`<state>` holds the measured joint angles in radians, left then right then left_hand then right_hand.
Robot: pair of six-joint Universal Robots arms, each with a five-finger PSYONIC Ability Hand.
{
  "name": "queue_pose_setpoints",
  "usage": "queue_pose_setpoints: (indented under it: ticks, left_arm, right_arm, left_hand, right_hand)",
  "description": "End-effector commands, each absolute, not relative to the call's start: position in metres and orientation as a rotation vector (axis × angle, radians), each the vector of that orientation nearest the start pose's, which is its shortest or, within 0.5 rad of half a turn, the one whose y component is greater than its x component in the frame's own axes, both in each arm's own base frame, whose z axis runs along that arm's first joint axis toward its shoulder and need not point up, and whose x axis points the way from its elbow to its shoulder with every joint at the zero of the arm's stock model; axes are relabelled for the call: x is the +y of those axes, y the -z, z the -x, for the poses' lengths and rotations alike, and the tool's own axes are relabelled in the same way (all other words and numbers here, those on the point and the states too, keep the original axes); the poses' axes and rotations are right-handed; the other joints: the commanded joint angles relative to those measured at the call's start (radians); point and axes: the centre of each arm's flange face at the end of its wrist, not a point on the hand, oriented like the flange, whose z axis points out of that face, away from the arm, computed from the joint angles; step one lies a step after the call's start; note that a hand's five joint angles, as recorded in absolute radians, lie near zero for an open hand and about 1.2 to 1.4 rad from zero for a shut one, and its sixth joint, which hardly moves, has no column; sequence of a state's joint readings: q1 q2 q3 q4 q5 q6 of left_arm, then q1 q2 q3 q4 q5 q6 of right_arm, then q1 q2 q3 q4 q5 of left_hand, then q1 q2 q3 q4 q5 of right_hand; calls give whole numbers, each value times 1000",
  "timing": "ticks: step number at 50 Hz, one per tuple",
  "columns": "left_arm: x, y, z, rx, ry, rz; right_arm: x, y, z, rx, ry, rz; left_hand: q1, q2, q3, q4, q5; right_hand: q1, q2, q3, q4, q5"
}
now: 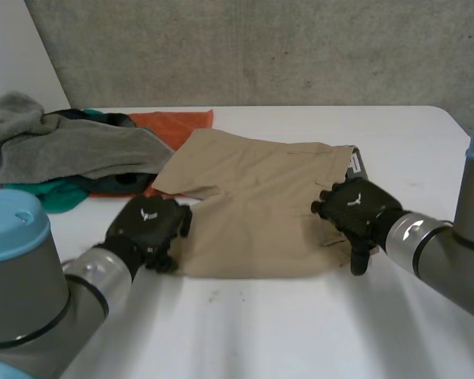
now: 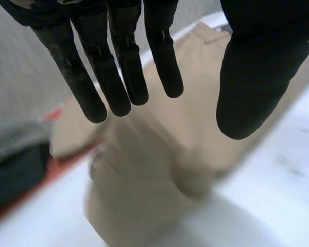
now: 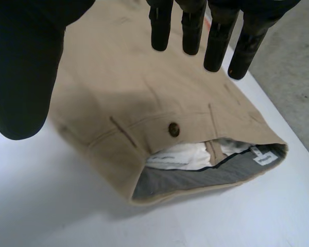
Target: Fold the laundry.
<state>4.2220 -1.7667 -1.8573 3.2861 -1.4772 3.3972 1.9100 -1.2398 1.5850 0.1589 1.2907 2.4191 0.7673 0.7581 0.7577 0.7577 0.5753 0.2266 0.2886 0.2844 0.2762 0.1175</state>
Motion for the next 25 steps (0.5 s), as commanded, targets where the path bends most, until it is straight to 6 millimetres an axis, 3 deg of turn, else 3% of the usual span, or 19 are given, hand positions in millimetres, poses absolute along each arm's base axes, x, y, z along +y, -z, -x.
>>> queue_pose_setpoints:
  ticks: [1,5,6,8,9,25]
  left_arm:
    - [-203,-149,248,2736,1688,-958]
    - [-215,-139,242,2752,1635,-909]
    - [-217,-138,242,2752,1635,-902]
    - [-220,-139,242,2744,1645,-899]
    - [-221,-139,243,2740,1652,-897]
    - [-261,-130,260,2665,1764,-893]
  right_arm:
    - [-256,-153,-257,2138,1640,1637]
    - [-263,-140,-258,2144,1631,1632]
    - [-264,-139,-258,2147,1629,1632]
    - [-266,-136,-259,2148,1626,1631]
    - [-266,-136,-259,2149,1628,1626]
    - [-270,-139,-255,2240,1623,1465]
  left_hand:
    - [19,28,28,28,36]
    - [-142,-133,-133,-133,-125]
    - [-189,-180,-180,-180,-172]
    - [-242,-233,-233,-233,-225]
    - [-251,-242,-242,-242,-234]
    - [-257,-248,-248,-248,-240]
  right_hand:
    - [255,193,197,205,189]
    - [497,435,440,448,432]
    - [626,564,569,577,561]
    - [1116,1054,1058,1066,1051]
    - [1169,1107,1111,1120,1104]
    - [1170,1108,1112,1120,1104]
